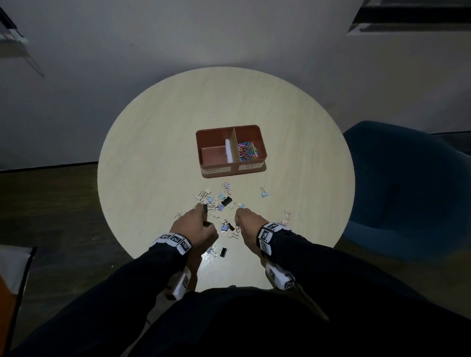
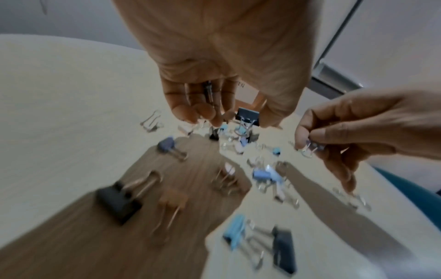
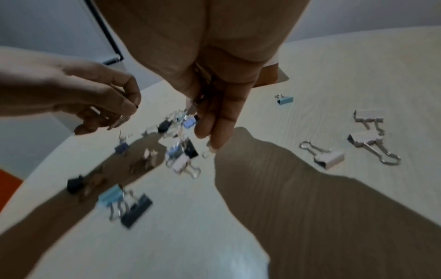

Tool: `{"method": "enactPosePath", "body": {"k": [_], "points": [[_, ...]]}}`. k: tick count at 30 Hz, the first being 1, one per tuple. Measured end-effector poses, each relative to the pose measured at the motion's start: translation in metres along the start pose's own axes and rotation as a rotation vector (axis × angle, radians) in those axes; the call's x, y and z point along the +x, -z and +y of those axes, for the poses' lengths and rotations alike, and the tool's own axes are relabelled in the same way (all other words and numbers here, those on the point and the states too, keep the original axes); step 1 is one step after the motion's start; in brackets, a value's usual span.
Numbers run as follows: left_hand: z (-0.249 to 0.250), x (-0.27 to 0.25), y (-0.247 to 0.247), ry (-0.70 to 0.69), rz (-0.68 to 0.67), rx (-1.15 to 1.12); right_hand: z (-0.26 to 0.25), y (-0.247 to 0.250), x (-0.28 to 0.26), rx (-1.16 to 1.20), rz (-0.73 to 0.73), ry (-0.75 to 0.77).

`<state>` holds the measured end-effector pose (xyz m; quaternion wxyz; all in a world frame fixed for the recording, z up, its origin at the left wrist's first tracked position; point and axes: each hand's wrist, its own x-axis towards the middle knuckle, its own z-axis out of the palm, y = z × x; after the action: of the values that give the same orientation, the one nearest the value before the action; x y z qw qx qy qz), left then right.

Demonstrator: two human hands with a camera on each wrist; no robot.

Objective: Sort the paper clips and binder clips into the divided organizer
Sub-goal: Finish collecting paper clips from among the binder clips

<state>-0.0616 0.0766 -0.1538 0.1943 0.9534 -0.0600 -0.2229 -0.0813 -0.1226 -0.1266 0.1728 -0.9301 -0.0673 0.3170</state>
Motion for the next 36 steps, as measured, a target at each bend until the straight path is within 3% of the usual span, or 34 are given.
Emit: {"method": "enactPosePath", "body": {"k": [6,10,17,27,32,36], "points": [[0.028,0.025,0.048,-0.002,0.157,-0.200,0.000,0.049,0.027,0.295,0.148,0.015],[0.046,0.044,0.078,-0.123,0.249,-0.318,-0.012,0.097,0.041,0.411,0.287,0.046],[0.058,0.104,0.106,-0.209,0.215,-0.262,-0.025,0.153,0.079,0.407,0.363,0.050],[0.055,0.149,0.105,-0.156,0.046,0.103,-0.020,0.145,0.119,0.322,0.259,-0.006],[0.054,0.146,0.102,-0.165,0.043,0.166,-0.017,0.137,0.122,0.328,0.240,-0.024],[0.051,0.132,0.103,-0.188,0.142,0.075,-0.017,0.133,0.115,0.372,0.333,0.021]]}}
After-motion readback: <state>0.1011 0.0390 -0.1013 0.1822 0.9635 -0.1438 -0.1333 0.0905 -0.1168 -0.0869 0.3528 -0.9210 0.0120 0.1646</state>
